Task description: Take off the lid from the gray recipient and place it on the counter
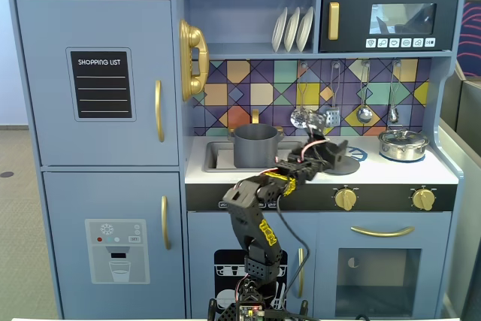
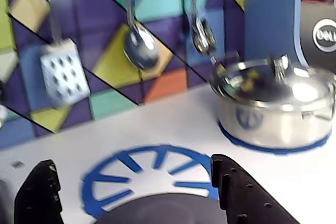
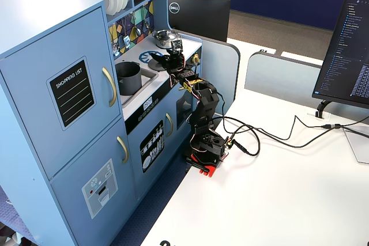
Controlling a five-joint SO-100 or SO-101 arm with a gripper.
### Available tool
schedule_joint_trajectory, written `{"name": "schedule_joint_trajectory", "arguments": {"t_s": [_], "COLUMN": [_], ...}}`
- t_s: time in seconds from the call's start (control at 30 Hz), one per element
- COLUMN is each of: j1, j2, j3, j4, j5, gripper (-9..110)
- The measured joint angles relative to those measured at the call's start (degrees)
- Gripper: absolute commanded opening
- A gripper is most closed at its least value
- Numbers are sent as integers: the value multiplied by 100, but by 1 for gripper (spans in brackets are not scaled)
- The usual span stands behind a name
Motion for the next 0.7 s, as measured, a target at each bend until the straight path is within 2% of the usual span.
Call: {"name": "schedule_joint_trajectory", "arguments": {"t_s": [0.1, 0.17, 0.2, 0.37, 0.47, 0.6, 0.7], "j1": [-97, -176, -325, -1362, -1872, -2540, -2927], "j2": [870, 1626, 2021, 4025, 5150, 5836, 6091], "j3": [70, 62, 18, -18, 220, 817, 1644], "j4": [905, 1925, 2575, 6170, 7787, 9299, 9562], "j5": [0, 79, 123, 404, 343, 387, 571], "gripper": [12, 1, 0, 0, 0, 0, 0]}}
